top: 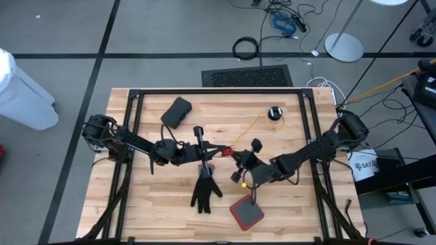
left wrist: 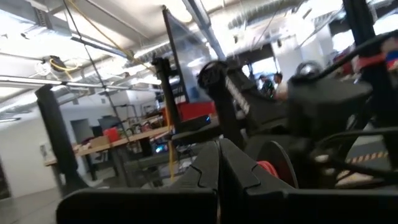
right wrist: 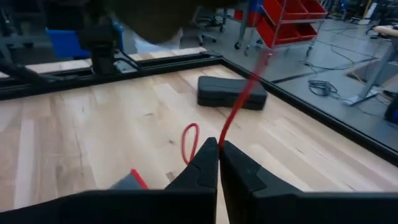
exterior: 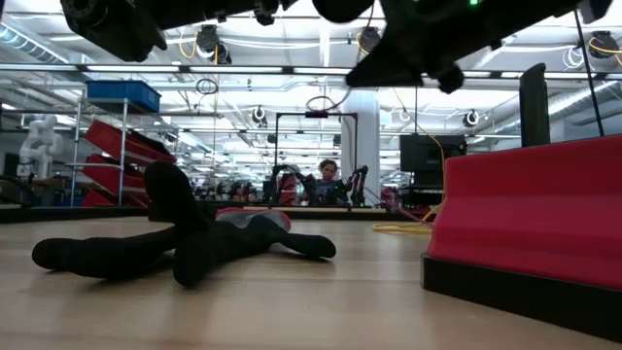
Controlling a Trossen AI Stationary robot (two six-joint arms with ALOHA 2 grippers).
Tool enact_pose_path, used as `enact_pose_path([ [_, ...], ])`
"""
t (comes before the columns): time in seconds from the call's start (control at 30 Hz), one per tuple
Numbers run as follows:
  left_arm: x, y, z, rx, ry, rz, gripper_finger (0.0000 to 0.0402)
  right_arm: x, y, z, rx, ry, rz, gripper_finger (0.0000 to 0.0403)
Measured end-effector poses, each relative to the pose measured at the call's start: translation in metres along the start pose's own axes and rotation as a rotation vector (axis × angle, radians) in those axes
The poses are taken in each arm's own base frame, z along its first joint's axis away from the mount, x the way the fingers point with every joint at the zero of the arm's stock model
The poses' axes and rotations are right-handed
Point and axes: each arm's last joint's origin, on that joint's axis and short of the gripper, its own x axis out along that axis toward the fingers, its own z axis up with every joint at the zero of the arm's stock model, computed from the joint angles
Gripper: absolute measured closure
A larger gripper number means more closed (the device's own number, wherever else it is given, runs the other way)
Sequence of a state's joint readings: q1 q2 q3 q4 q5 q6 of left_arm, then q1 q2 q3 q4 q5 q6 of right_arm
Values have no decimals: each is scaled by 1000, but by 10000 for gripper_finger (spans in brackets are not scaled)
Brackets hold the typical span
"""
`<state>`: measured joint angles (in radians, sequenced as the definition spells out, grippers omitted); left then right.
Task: Coil cords
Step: Coil the red wire onto the black spool
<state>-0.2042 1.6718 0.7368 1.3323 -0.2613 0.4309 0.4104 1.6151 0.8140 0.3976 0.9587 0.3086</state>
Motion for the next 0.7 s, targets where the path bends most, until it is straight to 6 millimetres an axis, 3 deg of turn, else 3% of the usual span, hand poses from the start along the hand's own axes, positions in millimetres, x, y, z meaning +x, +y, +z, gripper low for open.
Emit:
enact_pose_path([
  [0.3, 1, 3, -12, 74, 99, 3, 401, 29, 21, 9, -2, -5, -16, 403],
  [0.7, -1, 2, -20, 289, 191, 13, 401, 31, 26, 18, 13, -18, -2, 403],
])
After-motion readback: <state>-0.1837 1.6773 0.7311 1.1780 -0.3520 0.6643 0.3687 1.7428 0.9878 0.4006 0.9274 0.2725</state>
